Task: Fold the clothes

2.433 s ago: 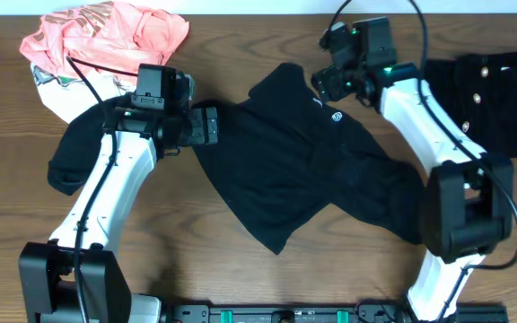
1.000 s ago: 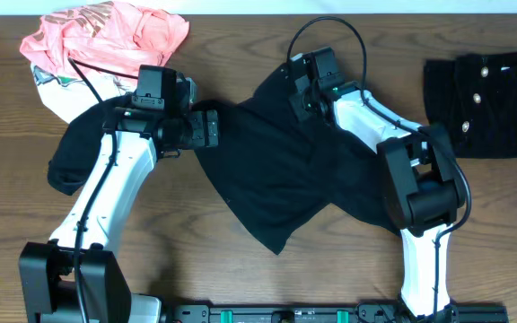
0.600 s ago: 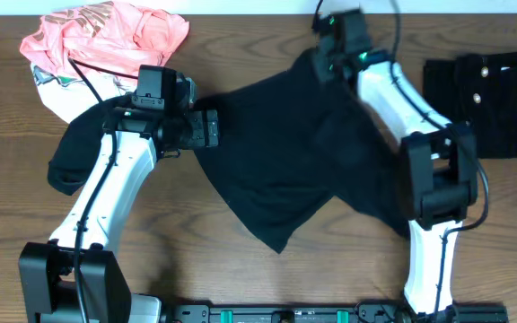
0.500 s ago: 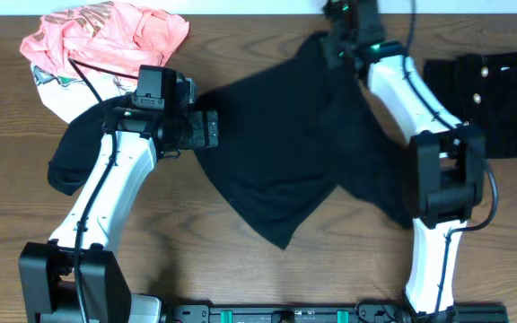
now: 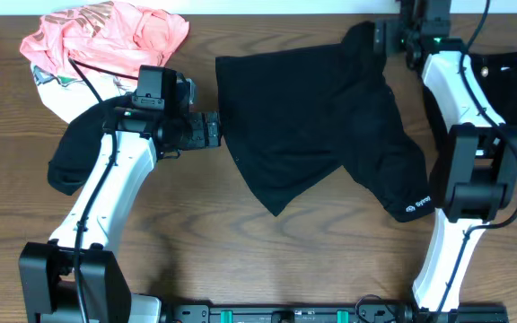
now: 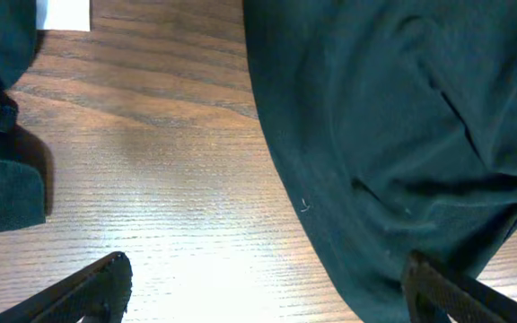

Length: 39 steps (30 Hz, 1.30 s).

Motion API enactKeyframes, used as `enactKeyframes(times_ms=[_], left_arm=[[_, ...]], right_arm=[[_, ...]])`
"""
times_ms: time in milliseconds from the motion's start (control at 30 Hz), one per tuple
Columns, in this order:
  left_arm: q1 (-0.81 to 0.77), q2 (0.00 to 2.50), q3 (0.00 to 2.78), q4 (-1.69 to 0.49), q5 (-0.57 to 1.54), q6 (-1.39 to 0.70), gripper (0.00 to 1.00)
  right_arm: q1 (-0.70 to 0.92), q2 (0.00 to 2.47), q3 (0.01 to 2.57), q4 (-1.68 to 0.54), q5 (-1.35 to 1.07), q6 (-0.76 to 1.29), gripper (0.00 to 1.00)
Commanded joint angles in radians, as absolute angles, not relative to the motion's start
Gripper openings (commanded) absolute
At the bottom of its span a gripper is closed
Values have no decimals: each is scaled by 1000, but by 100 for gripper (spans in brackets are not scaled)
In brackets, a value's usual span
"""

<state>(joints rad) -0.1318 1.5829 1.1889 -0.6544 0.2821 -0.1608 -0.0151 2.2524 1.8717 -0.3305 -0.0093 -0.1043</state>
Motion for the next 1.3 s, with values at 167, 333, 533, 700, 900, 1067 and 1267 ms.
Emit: enactKeyframes(times_ms=[167,333,533,700,900,1067,1267], left_arm=[[-151,1596,1182,-677,286,-170,93],[-236,1598,1182,-786,284,-165,86],[-390,1599,1182,-862,276,-168,86],[-486,1620,1182,-852,269,-231,84],[-553,1715,1182,-803,270,-279,80],[-604,1795,1182,-727,285,-329,80],[-649,1826,1182,-649,271,-340,80]], right_arm=[[28,2136,1891,-623,-57,-91,99],[75,2034,1891,-829,-67,-89,99],[102,1967,1891,-997,-72,-2,99],[101,1964,1891,-1090,-79,49,99],[88,1964,1891,-1113,-79,53,99],[67,1964,1891,-1118,-80,75,99],[59,1964,1891,-1123,-80,74,99]])
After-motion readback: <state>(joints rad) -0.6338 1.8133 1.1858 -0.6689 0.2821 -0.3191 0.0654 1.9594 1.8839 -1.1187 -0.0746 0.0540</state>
